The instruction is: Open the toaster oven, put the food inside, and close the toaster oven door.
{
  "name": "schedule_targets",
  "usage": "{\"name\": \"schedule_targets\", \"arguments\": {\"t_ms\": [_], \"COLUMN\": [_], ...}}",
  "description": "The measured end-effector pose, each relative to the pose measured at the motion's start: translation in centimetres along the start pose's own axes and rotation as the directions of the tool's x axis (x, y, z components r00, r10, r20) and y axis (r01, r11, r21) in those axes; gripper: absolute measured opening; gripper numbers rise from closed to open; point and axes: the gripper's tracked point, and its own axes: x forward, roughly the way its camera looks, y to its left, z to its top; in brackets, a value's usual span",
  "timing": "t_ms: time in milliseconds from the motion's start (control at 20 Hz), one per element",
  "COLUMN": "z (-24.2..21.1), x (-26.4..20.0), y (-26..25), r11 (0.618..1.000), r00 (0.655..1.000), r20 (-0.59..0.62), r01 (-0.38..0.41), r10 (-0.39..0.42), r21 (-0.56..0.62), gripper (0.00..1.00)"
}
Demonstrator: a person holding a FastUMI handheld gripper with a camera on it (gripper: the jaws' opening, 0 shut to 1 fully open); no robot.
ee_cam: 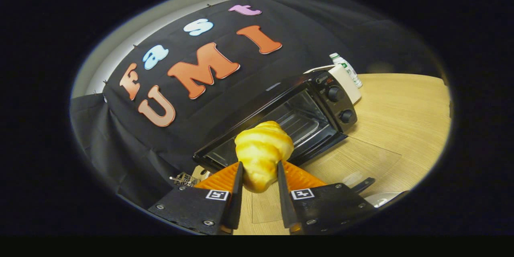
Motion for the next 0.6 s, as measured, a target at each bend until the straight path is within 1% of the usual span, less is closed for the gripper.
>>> {"name": "schedule_targets", "arguments": {"t_ms": [200,600], "z": [-0.2,-0.8], "x": [3.4,8.7], "y": [0.0,0.9], "r11": [0.999,0.996], "r00": [1.000,0.998], "r20": [-0.022,-0.047], "r01": [-0.008,-0.038], "r10": [0.009,0.042], "r21": [0.031,0.074], "gripper": [0.42,0.42]}}
